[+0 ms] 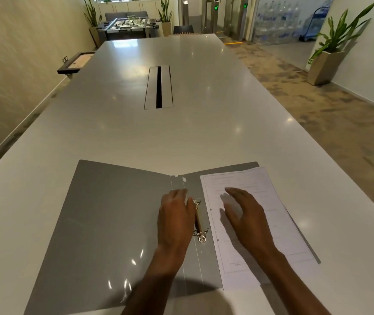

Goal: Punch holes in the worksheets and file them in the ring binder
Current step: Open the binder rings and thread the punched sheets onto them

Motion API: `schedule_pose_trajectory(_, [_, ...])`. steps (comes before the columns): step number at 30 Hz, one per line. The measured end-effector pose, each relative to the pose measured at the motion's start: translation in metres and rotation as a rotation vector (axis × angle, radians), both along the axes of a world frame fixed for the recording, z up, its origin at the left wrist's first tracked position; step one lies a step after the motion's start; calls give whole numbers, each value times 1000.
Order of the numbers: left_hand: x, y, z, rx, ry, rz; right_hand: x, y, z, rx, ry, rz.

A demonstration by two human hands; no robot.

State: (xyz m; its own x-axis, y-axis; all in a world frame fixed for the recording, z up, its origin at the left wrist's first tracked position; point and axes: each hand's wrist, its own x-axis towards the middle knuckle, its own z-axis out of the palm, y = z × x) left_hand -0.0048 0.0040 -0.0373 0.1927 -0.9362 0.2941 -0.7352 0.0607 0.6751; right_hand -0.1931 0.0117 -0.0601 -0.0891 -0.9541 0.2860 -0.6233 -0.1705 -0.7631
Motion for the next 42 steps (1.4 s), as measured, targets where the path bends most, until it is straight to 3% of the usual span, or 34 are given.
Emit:
schedule_pose_trajectory(4, [-11, -17, 17, 24, 67, -26, -13, 19, -24, 89, 141, -10])
schedule_pose_trajectory(8, [-19, -40, 24, 159, 218, -45, -15, 17, -27, 142, 144, -11])
schedule_pose_trajectory(11, [-18, -58, 17, 365, 597, -15, -16, 18, -26, 159, 136, -5])
schedule_pose_trajectory(13, [-18, -67, 10, 445, 695, -18, -16, 19, -25, 161, 132, -5])
schedule_pose_trajectory(15, [-18, -74, 7, 464, 598, -55, -16, 20, -25, 171, 127, -7])
schedule_pose_trajectory(18, [-15, -83, 4, 494, 276, -192, -16, 20, -26, 185, 71, -23])
schedule_pose_trajectory(22, [-15, -87, 2, 471, -147, -321, -19, 21, -14, 194, -141, -12])
schedule_pose_trajectory(25, [-20, -90, 6, 434, -300, -322, -29, 16, 8, 173, -168, 2])
schedule_pose_trajectory(27, [-25, -91, 11, 436, -400, -316, -43, 1, 19, 135, -127, -105])
schedule_pose_trajectory(30, [-31, -93, 14, 453, -452, -303, -76, -35, 18, 139, 23, -329])
schedule_pose_trajectory(33, [-33, -93, 13, 460, -485, -295, -103, -69, 7, 368, 183, -358])
schedule_pose_trajectory(42, [-35, -91, 8, 446, -454, -265, -120, -98, -9, 416, 158, -315])
